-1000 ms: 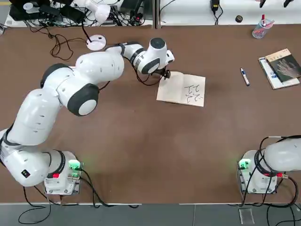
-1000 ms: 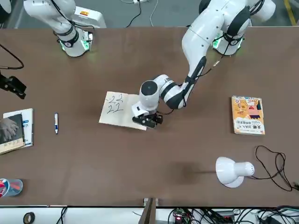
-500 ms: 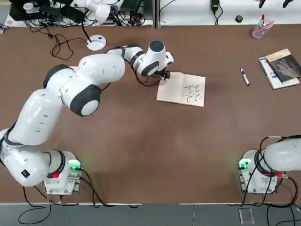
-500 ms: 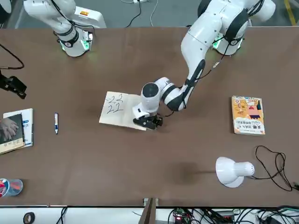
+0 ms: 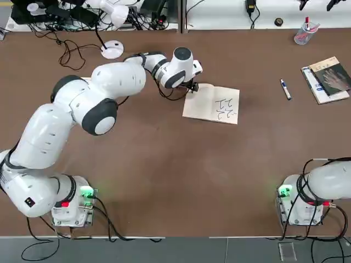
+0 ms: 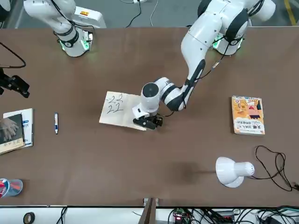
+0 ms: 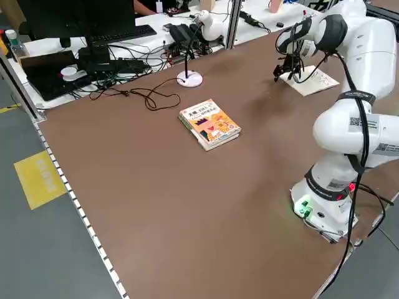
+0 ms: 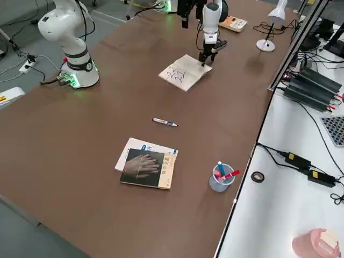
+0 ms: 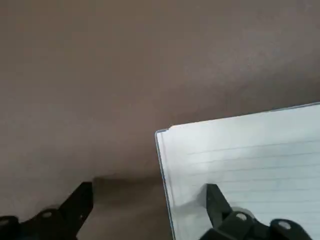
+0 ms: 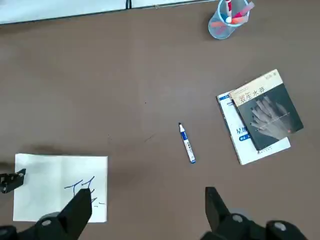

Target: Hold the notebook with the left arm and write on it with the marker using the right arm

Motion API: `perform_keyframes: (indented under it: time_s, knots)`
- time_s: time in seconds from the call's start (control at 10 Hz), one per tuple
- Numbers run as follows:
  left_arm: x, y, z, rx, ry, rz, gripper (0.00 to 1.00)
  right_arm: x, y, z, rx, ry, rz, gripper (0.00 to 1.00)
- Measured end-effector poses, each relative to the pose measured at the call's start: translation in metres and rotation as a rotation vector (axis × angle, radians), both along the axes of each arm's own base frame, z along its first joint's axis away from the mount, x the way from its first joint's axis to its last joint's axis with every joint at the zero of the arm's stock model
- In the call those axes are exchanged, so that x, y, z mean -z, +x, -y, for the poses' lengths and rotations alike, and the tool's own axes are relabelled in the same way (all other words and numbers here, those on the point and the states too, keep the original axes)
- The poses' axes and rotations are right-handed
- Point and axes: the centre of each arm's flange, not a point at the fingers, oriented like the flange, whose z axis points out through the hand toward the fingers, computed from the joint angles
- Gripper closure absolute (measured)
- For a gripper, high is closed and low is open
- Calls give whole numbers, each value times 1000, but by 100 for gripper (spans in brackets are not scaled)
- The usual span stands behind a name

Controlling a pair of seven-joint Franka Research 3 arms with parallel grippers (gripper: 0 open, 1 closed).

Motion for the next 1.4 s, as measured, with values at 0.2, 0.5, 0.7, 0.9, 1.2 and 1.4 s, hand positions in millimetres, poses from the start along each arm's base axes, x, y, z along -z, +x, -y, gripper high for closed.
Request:
perform_keyframes:
  time_s: [0.2,0.5,0.7,0.9,1.2,1.4]
  knots:
    - [0,0,0,0,0,0,0,4,0,4,-23,3,-22,0]
    - [0,0,0,0,0,1,0,25,5,22,-69,5,-84,1]
    - [0,0,0,0,0,1,0,50,9,33,-84,12,-158,3]
    - [0,0,0,0,0,1,0,71,14,34,-89,25,-212,3]
    - [0,1,0,-1,0,2,0,101,21,38,-122,33,-273,3]
    - [-1,1,0,-1,0,2,0,124,28,48,-166,39,-295,3]
